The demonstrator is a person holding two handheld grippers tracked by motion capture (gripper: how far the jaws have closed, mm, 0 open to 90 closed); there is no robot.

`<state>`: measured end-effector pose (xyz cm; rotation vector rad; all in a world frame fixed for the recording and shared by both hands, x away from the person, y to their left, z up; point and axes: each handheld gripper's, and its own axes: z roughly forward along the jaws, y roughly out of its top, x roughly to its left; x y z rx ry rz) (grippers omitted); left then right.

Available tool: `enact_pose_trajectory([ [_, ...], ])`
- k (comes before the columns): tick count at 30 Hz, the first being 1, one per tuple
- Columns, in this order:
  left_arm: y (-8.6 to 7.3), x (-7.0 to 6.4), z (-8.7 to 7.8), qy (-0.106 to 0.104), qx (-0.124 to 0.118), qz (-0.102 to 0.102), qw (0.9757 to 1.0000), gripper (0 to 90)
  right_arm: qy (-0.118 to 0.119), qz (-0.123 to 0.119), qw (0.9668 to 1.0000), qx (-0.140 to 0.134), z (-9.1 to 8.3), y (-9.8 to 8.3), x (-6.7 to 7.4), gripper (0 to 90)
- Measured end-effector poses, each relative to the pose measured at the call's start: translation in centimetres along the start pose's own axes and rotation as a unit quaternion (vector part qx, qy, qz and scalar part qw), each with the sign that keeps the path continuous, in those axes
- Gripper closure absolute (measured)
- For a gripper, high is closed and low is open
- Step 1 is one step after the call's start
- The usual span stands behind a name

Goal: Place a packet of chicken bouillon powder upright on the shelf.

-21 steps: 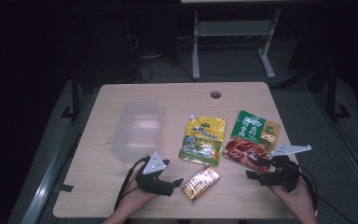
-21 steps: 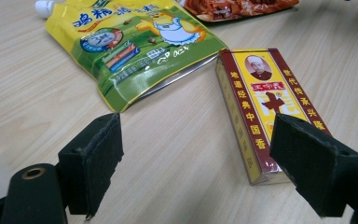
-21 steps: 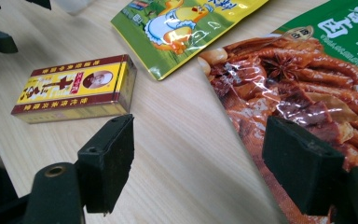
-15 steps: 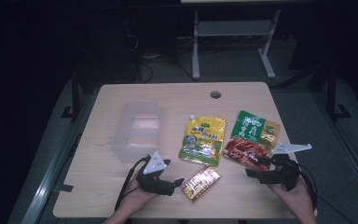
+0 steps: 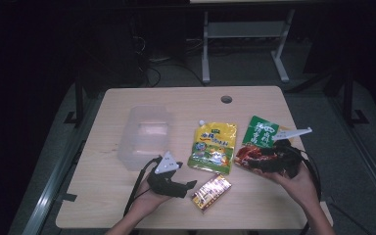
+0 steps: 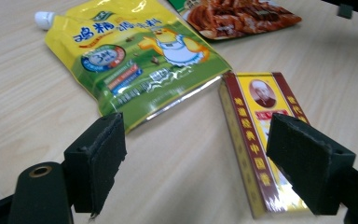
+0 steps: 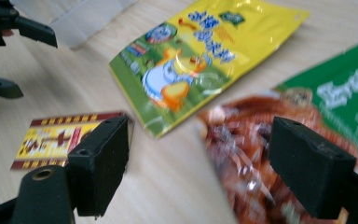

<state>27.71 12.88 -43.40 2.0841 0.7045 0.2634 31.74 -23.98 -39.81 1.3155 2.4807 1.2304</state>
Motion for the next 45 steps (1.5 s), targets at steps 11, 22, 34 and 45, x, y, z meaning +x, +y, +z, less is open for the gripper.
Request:
enact_pose_trajectory([
  [11, 2.8, 0.4, 2.2, 0.032, 0.017, 0.005, 0.9993, 26.6, -0.008, -0.009, 0.9993, 0.035, 3.9, 7.1, -2.3, 20.2],
  [22, 3.3, 0.8, 4.8, 0.057, 0.044, -0.002, 0.9974, 41.5, -0.015, 0.016, 0.9985, 0.051, 7.4, 8.8, -4.3, 22.3],
  [34, 3.3, 1.2, 7.4, 0.082, 0.086, -0.008, 0.9929, 49.2, -0.028, 0.058, 0.9940, 0.089, 11.7, 8.3, -6.8, 26.2],
  [45, 3.3, 1.3, 7.6, 0.090, 0.093, -0.002, 0.9916, 49.3, -0.017, 0.076, 0.9925, 0.094, 13.2, 7.9, -7.2, 38.0],
])
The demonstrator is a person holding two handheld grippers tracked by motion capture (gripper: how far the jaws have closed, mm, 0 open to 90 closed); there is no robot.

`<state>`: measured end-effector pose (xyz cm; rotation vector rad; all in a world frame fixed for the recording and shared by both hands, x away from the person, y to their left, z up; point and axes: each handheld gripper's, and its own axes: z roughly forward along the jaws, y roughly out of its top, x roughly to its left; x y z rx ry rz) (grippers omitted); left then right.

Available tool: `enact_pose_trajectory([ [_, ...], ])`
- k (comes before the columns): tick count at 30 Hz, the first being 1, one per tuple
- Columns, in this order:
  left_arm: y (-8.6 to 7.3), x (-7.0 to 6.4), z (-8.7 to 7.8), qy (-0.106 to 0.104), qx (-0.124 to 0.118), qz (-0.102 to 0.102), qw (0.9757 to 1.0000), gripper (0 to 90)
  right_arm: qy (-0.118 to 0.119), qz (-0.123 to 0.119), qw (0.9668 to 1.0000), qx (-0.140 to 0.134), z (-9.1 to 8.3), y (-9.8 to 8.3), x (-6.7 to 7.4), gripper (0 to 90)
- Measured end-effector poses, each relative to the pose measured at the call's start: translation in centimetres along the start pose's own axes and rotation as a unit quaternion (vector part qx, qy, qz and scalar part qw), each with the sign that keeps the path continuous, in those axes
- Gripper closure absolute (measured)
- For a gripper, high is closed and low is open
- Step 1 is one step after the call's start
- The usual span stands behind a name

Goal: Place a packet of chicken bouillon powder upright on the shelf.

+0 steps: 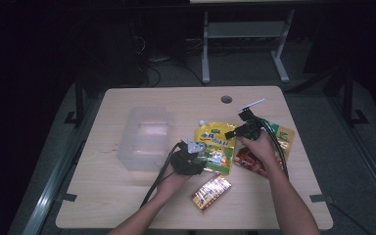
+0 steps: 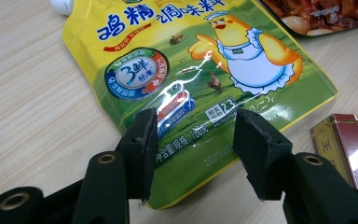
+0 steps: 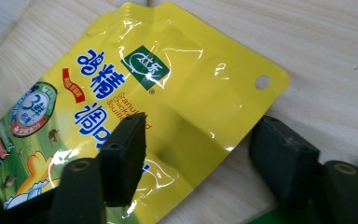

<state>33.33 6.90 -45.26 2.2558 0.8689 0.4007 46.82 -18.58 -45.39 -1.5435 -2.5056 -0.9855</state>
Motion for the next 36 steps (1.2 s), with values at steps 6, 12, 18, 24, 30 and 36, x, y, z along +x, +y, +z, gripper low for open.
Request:
enact_pose_trajectory([
  [6, 0.0, 0.0, 0.0, -0.001, 0.002, 0.004, 1.0000, 49.4, 0.011, 0.006, 0.9999, -0.006, 0.3, -0.3, -0.1, 51.3],
  [12, 0.0, 0.0, 0.1, 0.001, 0.003, 0.010, 0.9999, 49.4, 0.039, 0.019, 0.9989, -0.016, 0.4, -0.5, -0.2, 68.0],
  [18, 0.0, 0.0, 0.2, 0.002, -0.002, 0.006, 1.0000, 48.6, 0.029, 0.002, 0.9995, -0.015, 0.1, -0.3, 0.3, 83.6],
  [24, 0.1, 0.2, -0.2, 0.001, -0.006, 0.000, 1.0000, 46.1, 0.027, -0.004, 0.9994, -0.022, -0.7, 0.0, 1.0, 89.5],
  [30, 0.3, 0.3, -1.3, -0.001, -0.021, -0.001, 0.9998, 44.1, 0.032, -0.018, 0.9980, -0.052, -2.4, 0.4, 2.1, 89.7],
  [36, 0.3, 0.3, -2.5, -0.006, -0.032, -0.003, 0.9995, 42.7, 0.037, -0.036, 0.9951, -0.085, -4.8, 0.5, 3.6, 89.7],
])
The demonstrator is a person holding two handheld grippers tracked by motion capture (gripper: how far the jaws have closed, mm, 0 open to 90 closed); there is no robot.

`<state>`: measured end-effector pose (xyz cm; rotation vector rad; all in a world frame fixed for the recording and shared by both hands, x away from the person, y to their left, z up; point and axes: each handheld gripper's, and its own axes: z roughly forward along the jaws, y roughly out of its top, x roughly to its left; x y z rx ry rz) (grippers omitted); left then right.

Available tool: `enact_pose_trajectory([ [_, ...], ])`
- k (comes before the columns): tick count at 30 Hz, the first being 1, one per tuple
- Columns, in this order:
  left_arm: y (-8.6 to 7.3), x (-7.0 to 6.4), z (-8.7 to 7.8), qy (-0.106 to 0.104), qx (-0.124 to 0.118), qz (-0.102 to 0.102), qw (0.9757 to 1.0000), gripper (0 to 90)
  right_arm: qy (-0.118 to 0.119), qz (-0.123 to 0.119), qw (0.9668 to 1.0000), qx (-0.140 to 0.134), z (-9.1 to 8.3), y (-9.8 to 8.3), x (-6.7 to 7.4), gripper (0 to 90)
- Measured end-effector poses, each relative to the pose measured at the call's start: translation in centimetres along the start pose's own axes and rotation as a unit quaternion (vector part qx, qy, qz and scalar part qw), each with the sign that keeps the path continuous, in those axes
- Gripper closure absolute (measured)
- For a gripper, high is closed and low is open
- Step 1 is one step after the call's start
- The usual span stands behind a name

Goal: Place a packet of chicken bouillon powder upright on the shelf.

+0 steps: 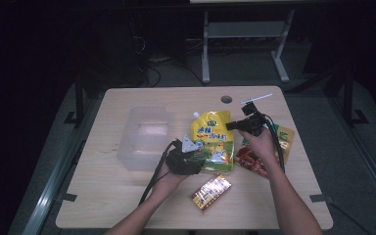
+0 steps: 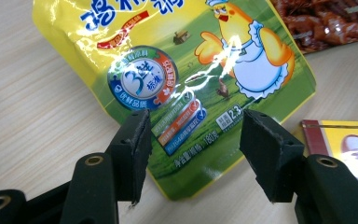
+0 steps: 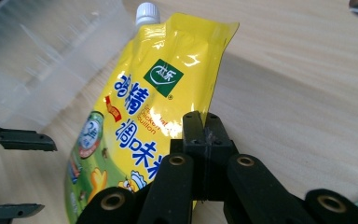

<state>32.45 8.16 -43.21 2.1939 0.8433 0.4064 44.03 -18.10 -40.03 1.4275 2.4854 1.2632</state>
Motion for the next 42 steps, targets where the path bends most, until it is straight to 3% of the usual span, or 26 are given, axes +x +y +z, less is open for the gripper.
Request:
enact_pose_trajectory([
  [5, -0.1, -0.2, -1.0, -0.004, -0.009, 0.006, 0.9999, 41.6, 0.000, -0.009, 0.9999, -0.011, -1.3, 0.5, 0.9, 89.8],
  [13, -0.8, -0.7, -2.4, -0.013, -0.020, 0.005, 0.9997, 39.9, -0.003, -0.043, 0.9986, -0.031, -3.5, 1.8, 3.7, 89.8],
  [16, -1.2, -0.8, -2.9, -0.017, -0.021, 0.007, 0.9996, 38.9, -0.003, -0.061, 0.9975, -0.035, -4.3, 2.3, 5.2, 89.9],
  [26, -2.7, -0.9, -4.7, -0.019, -0.025, 0.009, 0.9995, 37.7, -0.010, -0.104, 0.9935, -0.046, -5.7, 3.3, 7.9, 90.0],
  [36, -4.1, -1.1, -5.9, -0.024, -0.032, 0.011, 0.9991, 36.8, -0.028, -0.116, 0.9917, -0.048, -6.1, 4.3, 9.4, 90.0],
  [42, -5.0, -1.2, -6.5, -0.026, -0.036, 0.002, 0.9990, 36.5, -0.022, -0.122, 0.9908, -0.054, -6.5, 4.9, 10.3, 90.0],
])
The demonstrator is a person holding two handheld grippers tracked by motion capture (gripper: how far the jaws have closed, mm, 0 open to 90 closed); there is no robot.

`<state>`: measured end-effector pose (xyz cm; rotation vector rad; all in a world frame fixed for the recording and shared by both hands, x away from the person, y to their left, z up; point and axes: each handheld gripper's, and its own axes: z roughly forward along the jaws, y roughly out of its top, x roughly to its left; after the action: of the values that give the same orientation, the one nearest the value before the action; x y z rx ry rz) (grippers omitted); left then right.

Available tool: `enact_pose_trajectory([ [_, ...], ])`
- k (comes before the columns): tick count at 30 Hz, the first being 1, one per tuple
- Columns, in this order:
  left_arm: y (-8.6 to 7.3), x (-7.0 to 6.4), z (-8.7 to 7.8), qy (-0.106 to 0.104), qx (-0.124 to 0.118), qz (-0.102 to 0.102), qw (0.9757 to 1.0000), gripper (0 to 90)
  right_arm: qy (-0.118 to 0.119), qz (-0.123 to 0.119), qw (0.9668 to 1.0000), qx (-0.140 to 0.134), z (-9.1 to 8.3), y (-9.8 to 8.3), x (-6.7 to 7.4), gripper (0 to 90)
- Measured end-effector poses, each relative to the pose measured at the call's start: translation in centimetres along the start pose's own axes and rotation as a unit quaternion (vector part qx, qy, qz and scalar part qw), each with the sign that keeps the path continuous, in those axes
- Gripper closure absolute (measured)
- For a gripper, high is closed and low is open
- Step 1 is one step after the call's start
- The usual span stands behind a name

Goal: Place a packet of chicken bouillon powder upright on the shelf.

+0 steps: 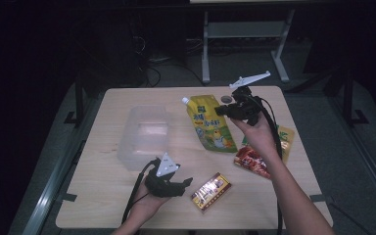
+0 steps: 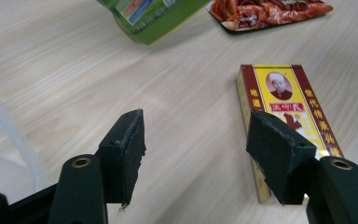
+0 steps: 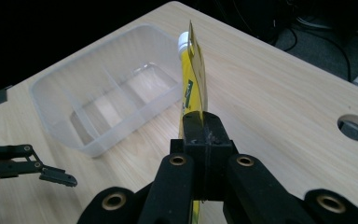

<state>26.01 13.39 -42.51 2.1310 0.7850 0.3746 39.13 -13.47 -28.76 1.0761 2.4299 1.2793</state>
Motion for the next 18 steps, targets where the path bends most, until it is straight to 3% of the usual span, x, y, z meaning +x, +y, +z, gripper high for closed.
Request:
enact_pose_trajectory([
  [11, -1.4, 0.1, -0.9, 0.001, -0.002, -0.009, 1.0000, 35.6, 0.015, -0.025, 0.9995, -0.014, -0.4, 2.7, 2.6, 90.0],
  [18, -1.8, 0.0, -1.2, 0.000, -0.008, -0.010, 0.9999, 35.5, 0.034, -0.054, 0.9977, -0.022, 0.4, 5.2, 4.9, 90.0],
])
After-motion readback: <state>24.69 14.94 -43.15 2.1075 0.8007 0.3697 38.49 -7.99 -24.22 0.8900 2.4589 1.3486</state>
